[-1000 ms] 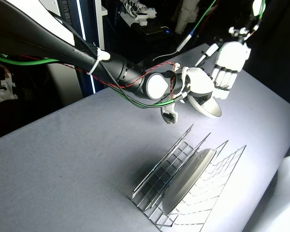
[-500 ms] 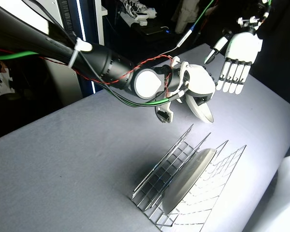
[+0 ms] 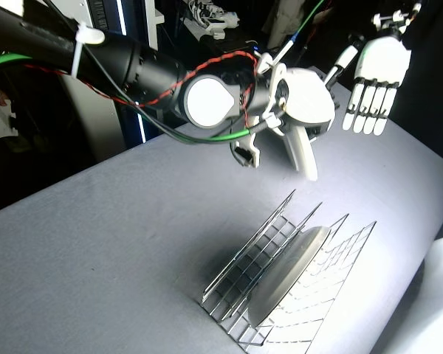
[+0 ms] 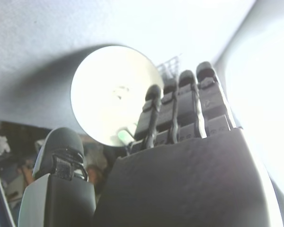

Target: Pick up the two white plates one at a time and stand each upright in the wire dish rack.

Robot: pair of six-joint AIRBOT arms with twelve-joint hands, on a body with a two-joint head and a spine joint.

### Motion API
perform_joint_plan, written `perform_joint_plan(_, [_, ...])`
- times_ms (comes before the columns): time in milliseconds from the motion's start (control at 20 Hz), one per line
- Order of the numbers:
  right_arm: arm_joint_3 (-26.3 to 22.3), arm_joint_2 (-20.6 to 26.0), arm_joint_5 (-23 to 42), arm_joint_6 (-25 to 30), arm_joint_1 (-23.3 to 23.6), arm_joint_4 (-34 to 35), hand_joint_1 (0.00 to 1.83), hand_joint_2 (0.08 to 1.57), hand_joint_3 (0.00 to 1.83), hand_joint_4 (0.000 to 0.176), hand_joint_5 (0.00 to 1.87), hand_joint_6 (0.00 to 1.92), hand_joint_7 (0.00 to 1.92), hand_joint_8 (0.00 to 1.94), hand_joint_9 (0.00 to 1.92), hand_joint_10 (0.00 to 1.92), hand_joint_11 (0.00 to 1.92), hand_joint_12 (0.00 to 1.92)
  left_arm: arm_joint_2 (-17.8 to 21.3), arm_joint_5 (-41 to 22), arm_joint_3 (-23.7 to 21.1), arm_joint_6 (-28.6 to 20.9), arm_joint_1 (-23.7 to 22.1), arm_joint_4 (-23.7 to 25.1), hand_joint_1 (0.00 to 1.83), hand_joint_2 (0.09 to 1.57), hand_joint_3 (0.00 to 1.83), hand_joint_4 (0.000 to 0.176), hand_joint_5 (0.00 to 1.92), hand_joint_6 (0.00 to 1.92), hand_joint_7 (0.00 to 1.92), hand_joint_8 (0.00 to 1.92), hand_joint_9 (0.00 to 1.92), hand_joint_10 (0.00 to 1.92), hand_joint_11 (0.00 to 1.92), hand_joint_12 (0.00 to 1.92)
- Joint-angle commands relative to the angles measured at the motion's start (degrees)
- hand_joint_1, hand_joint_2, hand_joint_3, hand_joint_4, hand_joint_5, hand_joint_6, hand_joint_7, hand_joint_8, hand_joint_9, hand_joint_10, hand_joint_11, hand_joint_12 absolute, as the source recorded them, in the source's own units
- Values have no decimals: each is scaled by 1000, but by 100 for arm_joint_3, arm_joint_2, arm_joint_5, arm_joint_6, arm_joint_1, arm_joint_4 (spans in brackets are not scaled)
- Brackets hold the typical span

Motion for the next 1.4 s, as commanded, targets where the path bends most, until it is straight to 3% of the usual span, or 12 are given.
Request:
perform_joint_plan(0, [-77, 87, 732, 29, 137, 288, 1410, 1072, 3, 0, 923, 973, 1065, 748, 1092, 944, 932, 1148, 39, -73, 115, 2, -51, -340, 0, 1200, 3, 0, 9, 3, 0, 0, 0, 0, 0, 0])
perform_joint_plan(50, [-170, 183, 741, 29, 172, 369, 1390, 1071, 0, 0, 956, 948, 1080, 764, 1073, 967, 989, 969, 22, -74, 186, -1, -53, -400, 0, 1208, 6, 0, 0, 0, 0, 0, 0, 0, 0, 0])
perform_joint_plan(650, [-694, 847, 893, 100, 462, 2256, 1388, 1072, 0, 0, 952, 977, 1080, 749, 1069, 968, 976, 949, 47, -79, 74, -106, -88, -428, 0, 1218, 5, 0, 0, 0, 0, 0, 0, 0, 0, 0])
perform_joint_plan(700, [-694, 870, 875, 131, 499, 2507, 1475, 1059, 1, 0, 961, 897, 1090, 680, 1085, 839, 945, 1322, 47, -74, 71, -111, -94, -428, 0, 1217, 4, 0, 0, 0, 0, 0, 0, 0, 0, 0])
perform_joint_plan(750, [-693, 900, 862, 138, 532, 2650, 1409, 1058, 2, 0, 973, 903, 1108, 706, 1094, 915, 960, 1091, 44, -73, 70, -121, -96, -428, 0, 1217, 4, 0, 12, 5, 0, 0, 0, 0, 0, 0])
perform_joint_plan(800, [-696, 913, 862, 158, 540, 2735, 1481, 1051, 0, 0, 978, 839, 1121, 643, 1116, 795, 941, 1349, 44, -73, 65, -126, -95, -428, 0, 1220, 5, 0, 16, 6, 0, 0, 0, 0, 0, 0])
perform_joint_plan(850, [-696, 938, 863, 175, 543, 2836, 1409, 1060, 6, 0, 958, 919, 1093, 733, 1104, 899, 952, 1083, 45, -73, 64, -155, -94, -428, 0, 1217, 3, 0, 18, 6, 0, 0, 0, 0, 0, 0])
perform_joint_plan(900, [-697, 954, 863, 188, 543, 2956, 1479, 1059, 2, 0, 955, 895, 1082, 704, 1097, 816, 934, 1351, 45, -72, 65, -159, -94, -428, 0, 1217, 3, 0, 13, 4, 0, 0, 0, 0, 0, 0])
perform_joint_plan(1200, [-698, 1156, 823, 232, 582, 3556, 1497, 1057, 1, 0, 942, 871, 1097, 675, 1115, 781, 921, 1437, 40, -55, 57, -166, -91, -428, 0, 1214, 0, 0, 0, 0, 0, 0, 0, 0, 0, 0])
perform_joint_plan(1250, [-705, 1189, 803, 233, 597, 3660, 1413, 1063, 3, 0, 948, 926, 1087, 744, 1108, 894, 945, 1116, 40, -55, 57, -166, -92, -428, 0, 1218, 2, 0, 3, 1, 0, 0, 0, 0, 0, 0])
perform_joint_plan(1300, [-716, 1230, 781, 235, 609, 3748, 1480, 1057, 4, 0, 954, 873, 1079, 706, 1113, 808, 931, 1368, 40, -55, 57, -166, -92, -428, 0, 1219, 2, 0, 26, 10, 0, 0, 0, 0, 1, 0])
perform_joint_plan(1350, [-730, 1272, 757, 237, 621, 3844, 1495, 1056, 0, 0, 960, 863, 1091, 678, 1113, 785, 933, 1409, 40, -55, 57, -167, -92, -428, 0, 1220, 3, 0, 24, 9, 0, 0, 0, 0, 0, 0])
